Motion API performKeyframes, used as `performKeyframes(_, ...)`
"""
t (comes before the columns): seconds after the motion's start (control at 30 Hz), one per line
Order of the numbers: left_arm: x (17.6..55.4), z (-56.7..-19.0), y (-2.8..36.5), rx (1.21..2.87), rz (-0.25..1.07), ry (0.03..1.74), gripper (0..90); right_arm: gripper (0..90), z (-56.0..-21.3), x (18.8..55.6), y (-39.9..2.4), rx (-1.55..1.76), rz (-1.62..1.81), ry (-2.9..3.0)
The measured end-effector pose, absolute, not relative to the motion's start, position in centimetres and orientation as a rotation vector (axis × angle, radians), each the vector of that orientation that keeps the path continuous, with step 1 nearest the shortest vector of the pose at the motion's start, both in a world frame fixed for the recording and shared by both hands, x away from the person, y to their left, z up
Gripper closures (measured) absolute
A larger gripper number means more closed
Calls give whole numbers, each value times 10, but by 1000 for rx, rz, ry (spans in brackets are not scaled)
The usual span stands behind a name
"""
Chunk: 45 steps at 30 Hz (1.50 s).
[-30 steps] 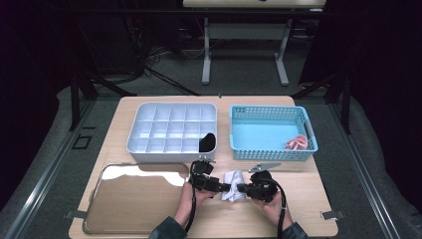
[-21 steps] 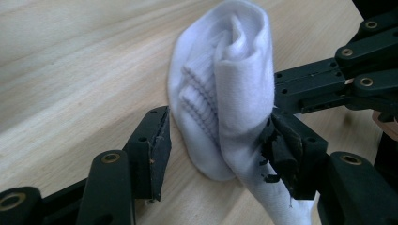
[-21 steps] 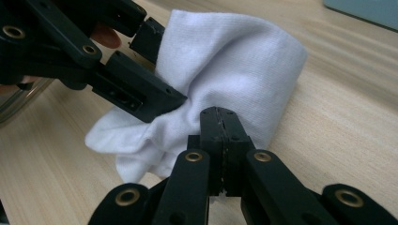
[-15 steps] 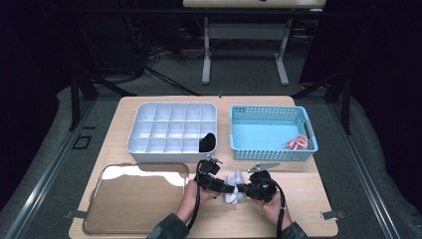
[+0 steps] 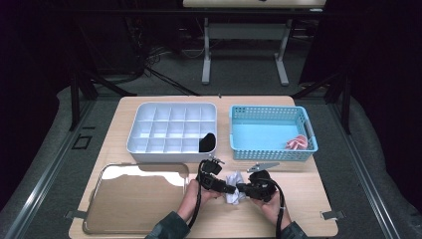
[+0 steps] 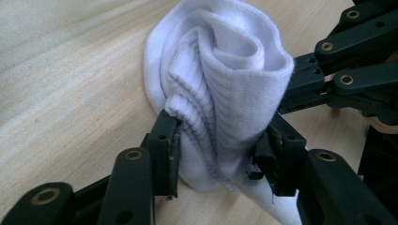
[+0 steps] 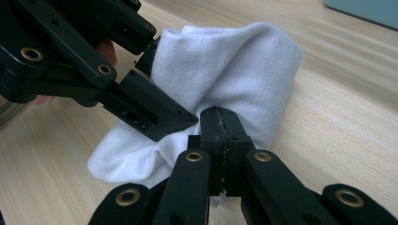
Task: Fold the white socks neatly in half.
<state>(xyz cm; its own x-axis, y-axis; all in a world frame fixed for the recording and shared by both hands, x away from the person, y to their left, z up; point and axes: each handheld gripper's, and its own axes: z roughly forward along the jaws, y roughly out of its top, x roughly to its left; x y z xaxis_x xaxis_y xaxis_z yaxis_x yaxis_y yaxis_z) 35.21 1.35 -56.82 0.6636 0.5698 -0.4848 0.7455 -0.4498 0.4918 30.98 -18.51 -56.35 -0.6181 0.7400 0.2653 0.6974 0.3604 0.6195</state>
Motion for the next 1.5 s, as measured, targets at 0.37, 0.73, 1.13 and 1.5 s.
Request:
performKeyframes(0.37,347,-565,11,2208,-236,968,643,900,-564,311,-186,1355,1130,2547)
performKeyframes(0.73,344,-565,13,2190,-211,952,669,872,-563,313,-191,1361,1179,2549)
performKeyframes(1.13,342,-565,15,2172,-195,947,674,454,-555,304,-227,1439,1227,2323)
performKeyframes(1.5,340,-565,16,2154,-178,945,676,73,-574,294,-262,1464,1003,2150)
